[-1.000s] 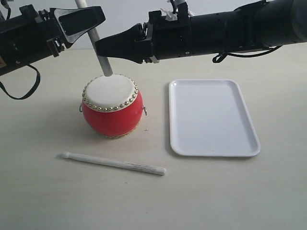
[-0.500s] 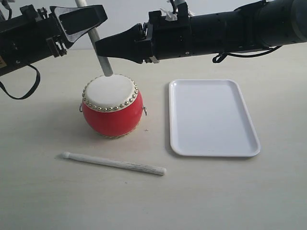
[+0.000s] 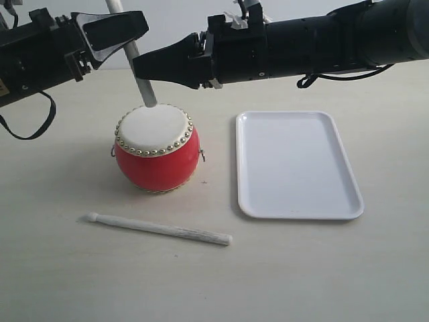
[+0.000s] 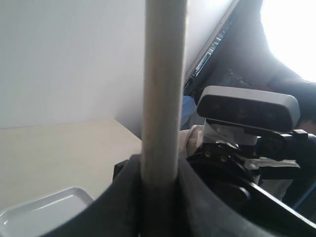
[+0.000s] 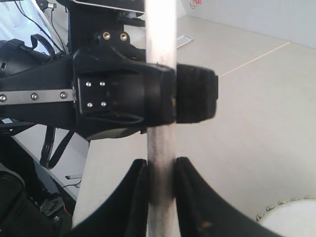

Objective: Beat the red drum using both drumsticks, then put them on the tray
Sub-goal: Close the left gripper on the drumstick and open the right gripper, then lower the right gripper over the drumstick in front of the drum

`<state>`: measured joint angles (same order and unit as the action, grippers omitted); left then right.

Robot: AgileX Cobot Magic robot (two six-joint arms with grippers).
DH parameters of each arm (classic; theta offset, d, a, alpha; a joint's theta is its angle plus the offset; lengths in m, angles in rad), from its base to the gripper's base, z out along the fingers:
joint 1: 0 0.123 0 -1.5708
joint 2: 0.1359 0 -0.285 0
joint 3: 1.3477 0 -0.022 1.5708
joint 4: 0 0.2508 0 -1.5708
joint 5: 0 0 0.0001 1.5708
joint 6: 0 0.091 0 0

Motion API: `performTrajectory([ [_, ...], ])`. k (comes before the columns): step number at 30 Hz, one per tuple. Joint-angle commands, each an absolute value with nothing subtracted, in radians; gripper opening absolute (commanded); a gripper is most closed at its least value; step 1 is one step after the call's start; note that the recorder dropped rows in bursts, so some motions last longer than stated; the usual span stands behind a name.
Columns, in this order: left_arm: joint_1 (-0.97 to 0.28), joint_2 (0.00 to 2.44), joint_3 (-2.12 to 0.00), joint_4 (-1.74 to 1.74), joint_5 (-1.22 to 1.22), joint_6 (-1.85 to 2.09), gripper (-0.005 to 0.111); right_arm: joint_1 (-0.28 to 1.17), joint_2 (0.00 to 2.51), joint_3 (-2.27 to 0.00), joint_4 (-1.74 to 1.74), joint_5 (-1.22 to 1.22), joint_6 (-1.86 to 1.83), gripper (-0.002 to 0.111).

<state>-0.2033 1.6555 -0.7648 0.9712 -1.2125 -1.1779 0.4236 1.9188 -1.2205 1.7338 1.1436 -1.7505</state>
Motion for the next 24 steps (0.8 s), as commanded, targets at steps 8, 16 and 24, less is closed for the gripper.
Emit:
performTrajectory([
  [8, -0.209, 1.649, -0.767, 0.979, -1.221, -1.186, 0.000, 0.424, 1.921, -1.218, 1.744, 1.149, -1.752, 0.017],
  [16, -0.145, 1.626, -0.786, 1.070, -1.221, -1.206, 0.000, 0.424, 1.885, -1.218, 1.729, 1.145, -1.785, 0.061],
  [24, -0.070, 1.510, -0.848, 1.330, -0.995, -1.321, 0.000, 0.431, 1.781, -1.263, 1.301, 0.786, -1.474, 0.061],
])
